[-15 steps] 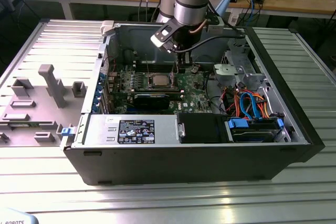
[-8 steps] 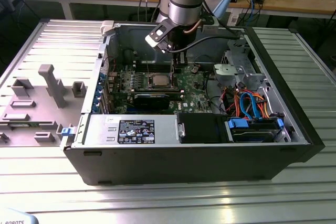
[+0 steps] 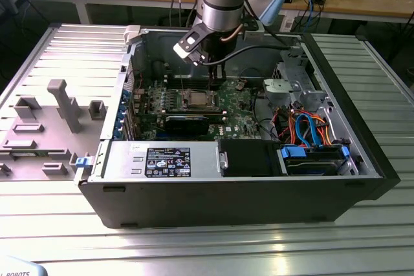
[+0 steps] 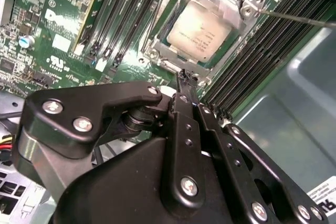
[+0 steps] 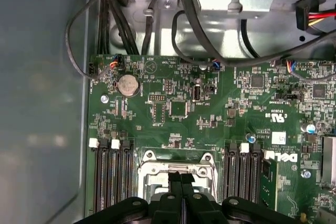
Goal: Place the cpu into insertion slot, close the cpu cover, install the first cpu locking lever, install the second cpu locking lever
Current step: 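Close the cpu cover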
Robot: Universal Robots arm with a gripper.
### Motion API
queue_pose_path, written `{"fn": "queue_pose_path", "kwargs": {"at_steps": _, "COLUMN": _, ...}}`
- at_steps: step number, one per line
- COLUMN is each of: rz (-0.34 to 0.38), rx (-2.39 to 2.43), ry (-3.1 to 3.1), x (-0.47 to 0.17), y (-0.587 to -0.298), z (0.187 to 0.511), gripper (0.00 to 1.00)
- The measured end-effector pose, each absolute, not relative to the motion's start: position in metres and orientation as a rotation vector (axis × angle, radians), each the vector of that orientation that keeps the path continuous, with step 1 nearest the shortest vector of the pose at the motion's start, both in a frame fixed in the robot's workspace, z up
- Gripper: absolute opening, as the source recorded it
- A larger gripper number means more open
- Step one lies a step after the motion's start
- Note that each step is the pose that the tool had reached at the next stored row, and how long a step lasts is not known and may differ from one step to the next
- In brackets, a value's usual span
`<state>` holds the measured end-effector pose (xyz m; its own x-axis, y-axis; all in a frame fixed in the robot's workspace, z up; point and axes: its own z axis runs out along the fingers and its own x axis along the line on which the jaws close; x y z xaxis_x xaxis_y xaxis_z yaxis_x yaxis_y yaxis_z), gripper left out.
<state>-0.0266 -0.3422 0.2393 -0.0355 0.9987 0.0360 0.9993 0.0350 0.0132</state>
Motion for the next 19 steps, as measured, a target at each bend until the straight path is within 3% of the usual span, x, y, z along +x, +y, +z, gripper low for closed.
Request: {"fn": "queue_pose_path", "kwargs": {"at_steps": 19, "rz": -0.051, "rx": -2.168, "ry": -2.246, "x": -0.08, "y": -0.342, "z": 0.218, "gripper": 0.11}}
